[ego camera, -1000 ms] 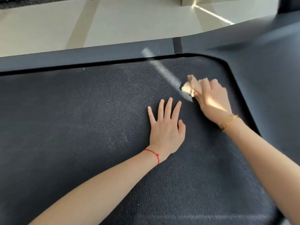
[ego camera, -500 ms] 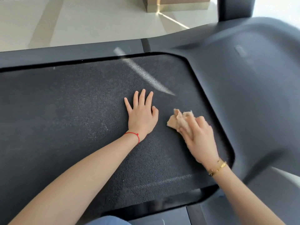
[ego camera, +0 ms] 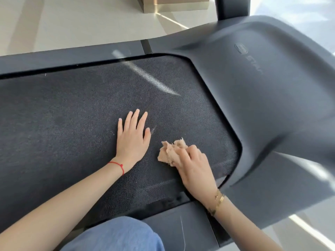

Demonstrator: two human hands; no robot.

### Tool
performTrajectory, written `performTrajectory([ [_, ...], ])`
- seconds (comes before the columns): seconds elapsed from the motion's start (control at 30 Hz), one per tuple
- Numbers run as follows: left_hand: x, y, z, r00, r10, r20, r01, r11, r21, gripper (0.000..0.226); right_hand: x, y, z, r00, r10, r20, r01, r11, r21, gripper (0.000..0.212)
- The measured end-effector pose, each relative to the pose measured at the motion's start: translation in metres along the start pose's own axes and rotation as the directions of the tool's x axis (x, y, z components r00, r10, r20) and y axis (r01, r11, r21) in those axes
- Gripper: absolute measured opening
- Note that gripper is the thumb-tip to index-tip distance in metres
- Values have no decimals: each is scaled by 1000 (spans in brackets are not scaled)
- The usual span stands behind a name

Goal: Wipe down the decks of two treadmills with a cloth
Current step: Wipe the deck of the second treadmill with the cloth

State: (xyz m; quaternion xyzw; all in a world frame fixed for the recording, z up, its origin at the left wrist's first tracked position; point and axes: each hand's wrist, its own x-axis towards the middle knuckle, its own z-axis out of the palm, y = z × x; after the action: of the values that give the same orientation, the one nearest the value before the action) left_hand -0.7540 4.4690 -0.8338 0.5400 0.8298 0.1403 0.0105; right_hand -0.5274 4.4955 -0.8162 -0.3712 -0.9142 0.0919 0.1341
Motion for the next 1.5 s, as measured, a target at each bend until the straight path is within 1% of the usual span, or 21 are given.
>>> performTrajectory([
  [0.07, -12, -5, -2, 1000, 2, 0, -2, 1000, 13, 56, 2, 7, -3, 998, -63, 2, 63, 998, -10, 30],
  [0.13, -19, -9, -3, 1000, -5, 6, 5, 1000, 25, 56, 11, 21, -7, 997, -50, -64, 44, 994, -103, 41],
  [0.2, -23, -10, -3, 1000, -14, 10, 14, 999, 33, 56, 23, 40, -11, 984, 127, -126, -150, 969, -195, 48],
  [0.27, -24, -8, -2, 1000, -20, 5, 19, 998, 53, 57, 33, 47, -13, 931, 324, -171, -356, 910, -213, 41],
  [0.33, -24, -7, -2, 1000, -27, -3, 27, 998, 65, 57, 35, 39, -10, 906, 359, -224, -406, 888, -218, 25],
  [0.37, -24, -7, -2, 1000, -30, -5, 30, 998, 63, 56, 33, 31, -8, 912, 338, -234, -388, 894, -223, 19],
  [0.43, -25, -6, -3, 999, -32, -7, 32, 997, 64, 56, 22, 10, -4, 943, 258, -212, -300, 932, -201, 19],
  [0.5, -26, -7, -4, 1000, -30, -7, 30, 997, 65, 56, 7, -10, 0, 982, 136, -129, -157, 974, -167, 23],
  [0.57, -26, -7, -5, 1000, -26, -11, 26, 998, 65, 56, -7, -20, 2, 999, -5, -35, 0, 990, -141, 28],
  [0.63, -26, -8, -6, 1000, -22, -13, 22, 998, 64, 56, -9, -11, -1, 998, -69, -6, 68, 989, -131, 29],
  [0.7, -26, -8, -6, 1000, -22, -13, 23, 998, 56, 56, -2, 12, -8, 1000, -3, -25, -2, 982, -188, 31],
  [0.77, -26, -7, -5, 1000, -22, -12, 23, 998, 55, 56, 11, 40, -15, 986, 147, -83, -163, 954, -253, 40],
  [0.83, -27, -8, -4, 1000, -25, -10, 25, 999, 43, 56, 23, 62, -22, 934, 332, -135, -357, 895, -267, 45],
  [0.9, -27, -7, -3, 999, -35, -8, 35, 998, 52, 56, 30, 68, -22, 885, 438, -157, -465, 844, -267, 39],
  [1.0, -26, -7, -2, 999, -47, -2, 47, 997, 60, 56, 25, 44, -19, 914, 370, -167, -401, 886, -232, 26],
  [1.13, -26, -7, -2, 999, -39, 8, 38, 997, 73, 57, 1, -8, -5, 992, 117, -55, -126, 973, -193, 25],
  [1.2, -27, -7, -2, 999, -33, 2, 33, 997, 74, 57, -9, -24, 3, 1000, -23, -21, 20, 989, -149, 22],
  [1.27, -28, -8, -2, 1000, -23, -5, 23, 997, 74, 57, -9, -23, 5, 994, -109, -4, 108, 984, -140, 23],
  [1.37, -27, -9, -2, 1000, -19, -10, 20, 998, 58, 56, 8, -2, -1, 994, -103, -30, 95, 976, -196, 34],
  [1.43, -27, -9, -3, 1000, -26, 4, 26, 999, 43, 56, 25, 13, -5, 997, 10, -80, -26, 978, -208, 42],
  [1.5, -30, -10, -4, 1000, -24, 14, 24, 1000, 18, 56, 38, 19, -5, 986, 148, -78, -161, 964, -211, 43],
])
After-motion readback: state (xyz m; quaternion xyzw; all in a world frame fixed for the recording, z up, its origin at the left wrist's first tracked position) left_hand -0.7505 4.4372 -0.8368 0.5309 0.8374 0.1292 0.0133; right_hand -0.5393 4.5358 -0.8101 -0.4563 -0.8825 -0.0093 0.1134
